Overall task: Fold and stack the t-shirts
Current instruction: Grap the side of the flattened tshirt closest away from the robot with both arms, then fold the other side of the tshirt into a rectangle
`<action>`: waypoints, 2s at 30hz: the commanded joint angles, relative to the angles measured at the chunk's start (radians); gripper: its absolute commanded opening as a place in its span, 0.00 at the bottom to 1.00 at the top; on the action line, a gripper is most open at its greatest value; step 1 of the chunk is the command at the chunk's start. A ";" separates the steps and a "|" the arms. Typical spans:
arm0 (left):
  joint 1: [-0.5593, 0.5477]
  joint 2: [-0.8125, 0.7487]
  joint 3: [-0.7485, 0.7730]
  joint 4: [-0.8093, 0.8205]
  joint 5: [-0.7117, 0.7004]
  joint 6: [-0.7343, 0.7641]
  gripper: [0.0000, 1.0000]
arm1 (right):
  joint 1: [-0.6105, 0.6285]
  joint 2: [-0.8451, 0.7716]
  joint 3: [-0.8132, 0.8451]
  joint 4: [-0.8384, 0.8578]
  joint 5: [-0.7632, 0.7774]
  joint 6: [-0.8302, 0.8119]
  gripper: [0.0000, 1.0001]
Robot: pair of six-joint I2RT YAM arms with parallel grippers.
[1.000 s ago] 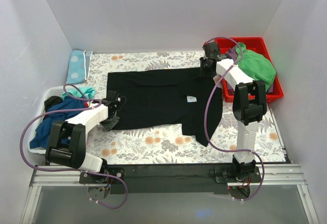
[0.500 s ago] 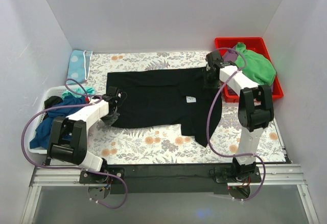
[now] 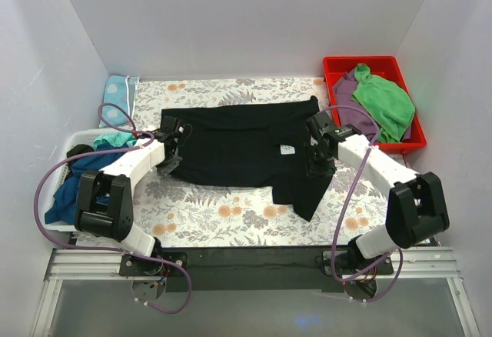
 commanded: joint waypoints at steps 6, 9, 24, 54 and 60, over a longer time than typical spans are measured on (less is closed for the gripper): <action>-0.002 -0.005 0.023 0.021 -0.029 0.079 0.00 | 0.062 -0.133 -0.211 -0.048 -0.048 0.131 0.51; -0.002 -0.008 0.023 0.027 -0.031 0.100 0.00 | 0.083 -0.147 -0.249 -0.022 -0.077 0.162 0.51; -0.002 -0.037 -0.009 0.067 -0.003 0.155 0.00 | 0.188 -0.089 -0.367 0.153 -0.016 0.244 0.49; -0.001 -0.220 -0.036 -0.096 -0.086 0.113 0.00 | 0.186 -0.327 -0.217 -0.299 0.388 0.400 0.01; -0.001 -0.258 -0.099 -0.122 -0.026 0.071 0.00 | 0.186 -0.400 -0.157 -0.357 0.434 0.426 0.01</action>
